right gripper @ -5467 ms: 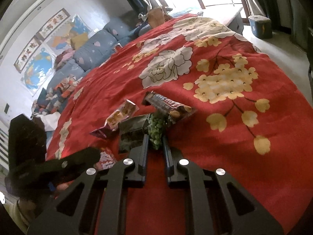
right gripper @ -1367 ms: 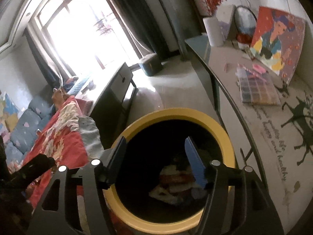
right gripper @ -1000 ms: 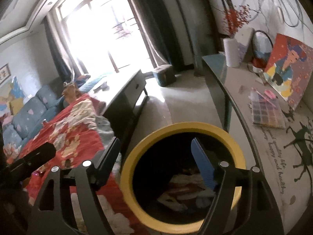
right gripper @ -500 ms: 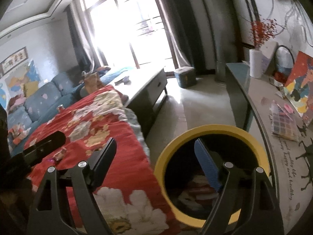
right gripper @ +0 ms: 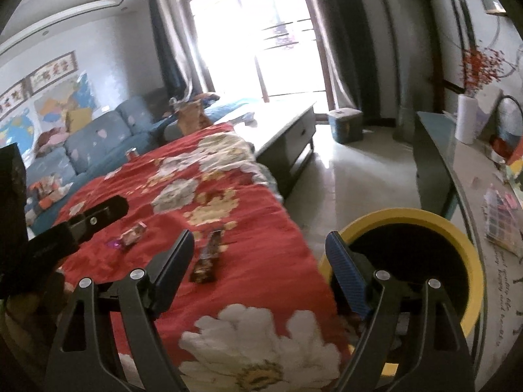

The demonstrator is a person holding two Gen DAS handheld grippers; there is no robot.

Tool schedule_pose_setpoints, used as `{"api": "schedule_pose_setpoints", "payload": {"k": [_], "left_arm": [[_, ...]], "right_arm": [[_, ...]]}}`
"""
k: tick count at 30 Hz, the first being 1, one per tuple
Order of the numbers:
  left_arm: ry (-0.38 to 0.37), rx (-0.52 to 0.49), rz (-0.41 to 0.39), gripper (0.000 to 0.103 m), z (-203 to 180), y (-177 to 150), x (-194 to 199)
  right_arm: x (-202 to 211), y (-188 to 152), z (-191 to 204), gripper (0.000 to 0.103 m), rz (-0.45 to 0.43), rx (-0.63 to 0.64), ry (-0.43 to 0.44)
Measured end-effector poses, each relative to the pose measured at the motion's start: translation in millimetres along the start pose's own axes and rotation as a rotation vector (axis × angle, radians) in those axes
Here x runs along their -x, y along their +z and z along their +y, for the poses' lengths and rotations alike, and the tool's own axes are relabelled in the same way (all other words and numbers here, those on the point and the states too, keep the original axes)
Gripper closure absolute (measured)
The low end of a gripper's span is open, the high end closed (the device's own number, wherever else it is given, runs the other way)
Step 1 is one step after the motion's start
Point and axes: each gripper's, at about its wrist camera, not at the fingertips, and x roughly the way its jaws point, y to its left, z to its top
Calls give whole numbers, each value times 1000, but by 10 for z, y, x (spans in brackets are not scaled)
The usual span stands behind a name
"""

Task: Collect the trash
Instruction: 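Move both open tools back over the clear wrapper and Snickers bar, then grasp the clear wrapper with the left tool while the right tool grasps the Snickers bar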

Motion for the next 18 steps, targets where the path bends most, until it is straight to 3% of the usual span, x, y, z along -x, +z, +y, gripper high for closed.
{"api": "schedule_pose_setpoints", "payload": {"k": [7, 16, 18], "left_arm": [[63, 59, 7, 11, 372, 3, -8], [114, 124, 46, 11, 809, -57, -121], [118, 141, 71, 12, 908, -81, -193]], "right_arm": [[-254, -31, 321, 23, 56, 81, 50], [-700, -148, 463, 24, 169, 108, 69], [-806, -161, 492, 29, 188, 114, 72]]}}
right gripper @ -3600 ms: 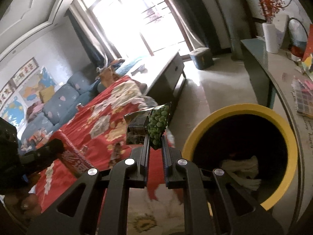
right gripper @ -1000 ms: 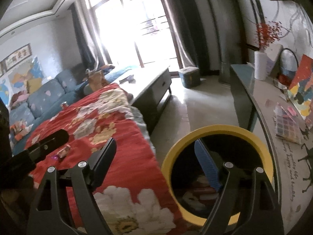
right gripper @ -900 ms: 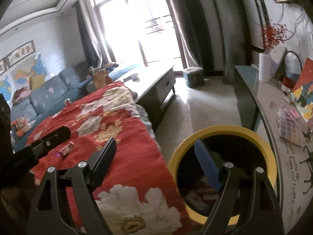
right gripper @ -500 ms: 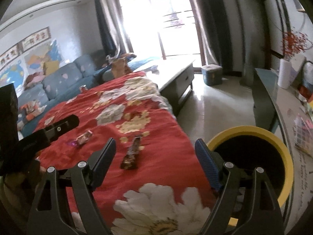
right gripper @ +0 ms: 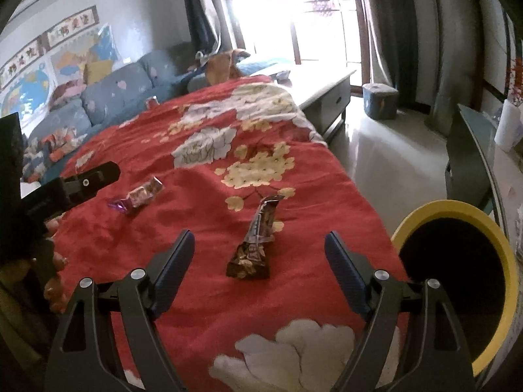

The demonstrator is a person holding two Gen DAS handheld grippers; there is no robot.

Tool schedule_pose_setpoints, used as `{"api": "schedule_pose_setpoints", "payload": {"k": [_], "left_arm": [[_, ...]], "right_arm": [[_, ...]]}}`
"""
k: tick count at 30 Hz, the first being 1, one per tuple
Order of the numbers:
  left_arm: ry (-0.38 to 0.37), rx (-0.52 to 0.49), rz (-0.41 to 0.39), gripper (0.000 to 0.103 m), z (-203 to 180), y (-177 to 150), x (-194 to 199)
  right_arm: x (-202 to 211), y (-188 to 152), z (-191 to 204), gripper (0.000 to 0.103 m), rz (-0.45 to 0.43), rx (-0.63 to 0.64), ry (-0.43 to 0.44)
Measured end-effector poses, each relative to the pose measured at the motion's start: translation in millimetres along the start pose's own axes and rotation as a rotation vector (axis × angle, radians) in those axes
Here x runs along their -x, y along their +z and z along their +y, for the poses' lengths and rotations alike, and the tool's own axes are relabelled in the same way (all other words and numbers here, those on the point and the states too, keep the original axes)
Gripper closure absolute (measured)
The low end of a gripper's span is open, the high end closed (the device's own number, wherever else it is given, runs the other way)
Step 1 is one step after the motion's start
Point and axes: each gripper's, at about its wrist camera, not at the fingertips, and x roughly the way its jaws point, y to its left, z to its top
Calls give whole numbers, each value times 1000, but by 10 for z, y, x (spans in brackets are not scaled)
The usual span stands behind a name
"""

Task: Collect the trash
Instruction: 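Grasp the clear wrapper with the left tool while the right tool grasps the Snickers bar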

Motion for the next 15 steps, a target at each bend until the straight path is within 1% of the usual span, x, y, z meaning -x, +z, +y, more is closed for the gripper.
{"api": "schedule_pose_setpoints", "payload": {"k": [2, 3, 4, 5, 6, 7, 8, 9, 11, 13, 15], "left_arm": [[3, 13, 15, 22, 60, -6, -65], [7, 21, 26, 23, 97, -11, -103], [8, 27, 37, 26, 122, -14, -143], [8, 31, 51, 31, 149, -20, -187], [8, 33, 62, 32, 166, -26, -217], [10, 36, 74, 36, 186, -35, -254], [10, 38, 81, 41, 198, -40, -279], [10, 44, 92, 43, 217, -50, -313], [10, 50, 110, 47, 236, -64, -374], [15, 49, 129, 51, 244, -79, -429], [19, 44, 129, 54, 233, -81, -447]], "right_arm": [[-128, 20, 3, 33, 30, -8, 9], [-170, 17, -1, 36, 38, -12, 12], [-219, 16, -11, 37, 50, -16, 12], [-290, 18, -14, 42, 67, -24, 15], [-337, 9, -14, 48, 77, -28, 23], [-383, -2, -12, 52, 90, -33, 29], [-411, -18, -13, 60, 98, -37, 37], [-420, -34, 1, 67, 100, -38, 41], [-414, -70, 37, 73, 101, -29, 54], [-394, -104, 68, 73, 99, -18, 63], [-365, -141, 107, 73, 98, -10, 77]]}}
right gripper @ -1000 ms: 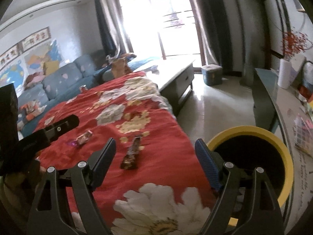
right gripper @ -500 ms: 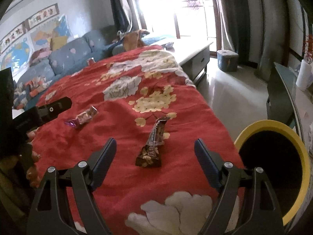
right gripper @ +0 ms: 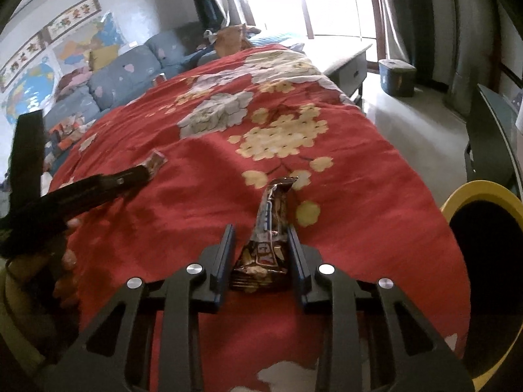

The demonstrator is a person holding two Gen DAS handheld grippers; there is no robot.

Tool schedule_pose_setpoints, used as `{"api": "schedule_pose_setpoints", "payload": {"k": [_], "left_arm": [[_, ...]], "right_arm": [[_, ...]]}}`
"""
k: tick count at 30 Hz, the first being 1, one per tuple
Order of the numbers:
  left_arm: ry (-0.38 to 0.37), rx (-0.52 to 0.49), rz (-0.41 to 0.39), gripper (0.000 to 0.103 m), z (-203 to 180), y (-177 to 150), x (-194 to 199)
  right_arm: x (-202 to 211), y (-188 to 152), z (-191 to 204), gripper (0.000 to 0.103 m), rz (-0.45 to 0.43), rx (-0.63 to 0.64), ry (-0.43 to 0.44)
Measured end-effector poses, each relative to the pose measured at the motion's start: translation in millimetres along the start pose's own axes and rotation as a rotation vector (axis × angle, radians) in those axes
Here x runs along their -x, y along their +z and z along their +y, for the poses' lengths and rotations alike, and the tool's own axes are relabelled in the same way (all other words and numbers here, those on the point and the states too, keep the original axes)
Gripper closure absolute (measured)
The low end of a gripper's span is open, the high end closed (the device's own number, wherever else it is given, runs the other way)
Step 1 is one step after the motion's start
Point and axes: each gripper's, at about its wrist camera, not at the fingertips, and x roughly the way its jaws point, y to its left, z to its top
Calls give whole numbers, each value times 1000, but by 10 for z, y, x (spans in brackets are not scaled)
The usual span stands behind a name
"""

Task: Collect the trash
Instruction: 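Grasp the clear wrapper with the left tool while the right tool grasps the Snickers bar, then carry the clear wrapper and Snickers bar in both tools over the bin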

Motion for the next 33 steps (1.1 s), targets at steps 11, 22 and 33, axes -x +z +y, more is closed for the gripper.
{"api": "schedule_pose_setpoints", "payload": {"k": [11, 22, 33], "left_arm": [[-6, -70, 8, 78, -138, -50, 2], [-71, -105, 11, 78, -351, -126, 102], [-123, -165, 3, 78, -664, -189, 228]], "right_arm": [[153, -118, 112, 74, -4, -1, 75], [387, -115, -33, 74, -58, -52, 65], [658, -81, -285, 74, -119, -114, 30]]}}
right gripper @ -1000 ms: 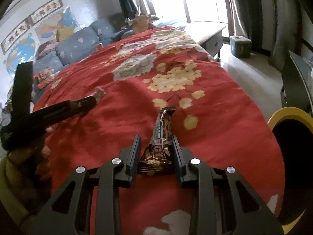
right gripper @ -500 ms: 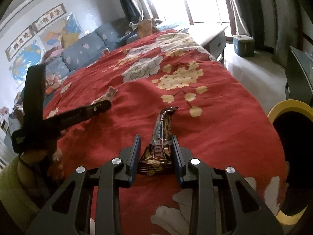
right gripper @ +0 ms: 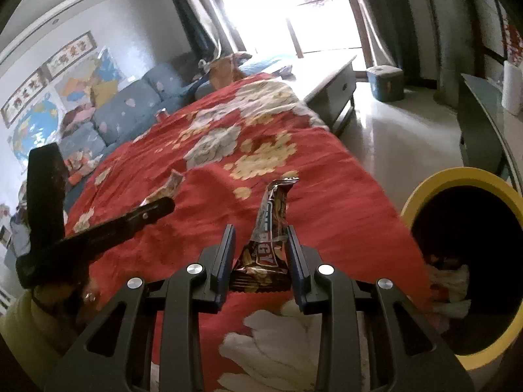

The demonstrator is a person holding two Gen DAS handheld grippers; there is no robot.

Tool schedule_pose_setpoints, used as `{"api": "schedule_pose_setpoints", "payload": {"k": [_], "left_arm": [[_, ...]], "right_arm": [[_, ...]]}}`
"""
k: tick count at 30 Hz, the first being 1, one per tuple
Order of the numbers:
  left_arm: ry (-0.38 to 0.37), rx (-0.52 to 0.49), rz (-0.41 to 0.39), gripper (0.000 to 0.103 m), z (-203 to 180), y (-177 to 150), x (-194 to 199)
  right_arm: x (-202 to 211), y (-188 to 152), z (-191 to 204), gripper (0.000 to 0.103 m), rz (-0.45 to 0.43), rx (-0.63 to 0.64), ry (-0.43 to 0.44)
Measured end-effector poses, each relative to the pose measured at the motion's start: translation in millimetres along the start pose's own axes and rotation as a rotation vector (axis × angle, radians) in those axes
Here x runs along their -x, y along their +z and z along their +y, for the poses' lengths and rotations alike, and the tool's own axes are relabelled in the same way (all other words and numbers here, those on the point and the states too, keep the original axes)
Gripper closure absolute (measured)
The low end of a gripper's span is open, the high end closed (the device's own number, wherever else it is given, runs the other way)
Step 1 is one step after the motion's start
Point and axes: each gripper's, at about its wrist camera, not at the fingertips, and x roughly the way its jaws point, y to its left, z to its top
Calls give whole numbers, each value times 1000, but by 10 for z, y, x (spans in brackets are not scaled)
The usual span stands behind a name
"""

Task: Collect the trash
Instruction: 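Carry the clear wrapper and Snickers bar in both tools over the bin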

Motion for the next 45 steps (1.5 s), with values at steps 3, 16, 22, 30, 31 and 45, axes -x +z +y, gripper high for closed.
{"api": "schedule_pose_setpoints", "payload": {"k": [3, 16, 22, 30, 31, 45], "left_arm": [[-16, -21, -3, 78, -115, -1, 29], [-76, -94, -21, 78, -558, 14, 152], [-104, -132, -28, 78, -775, -2, 201], [-138, -189, -31, 78, -1054, -17, 236], [-142, -194, -31, 78, -1084, -18, 234], [-190, -280, -21, 78, -1500, -32, 187]], "right_arm": [[77, 20, -79, 74, -17, -17, -12], [408, 129, -398, 74, -96, -70, -69], [525, 153, -494, 74, -122, -87, -88], [694, 152, -603, 74, -148, -103, -107], [704, 154, -616, 74, -150, -105, -109], [927, 155, -920, 74, -186, -160, -160]]}}
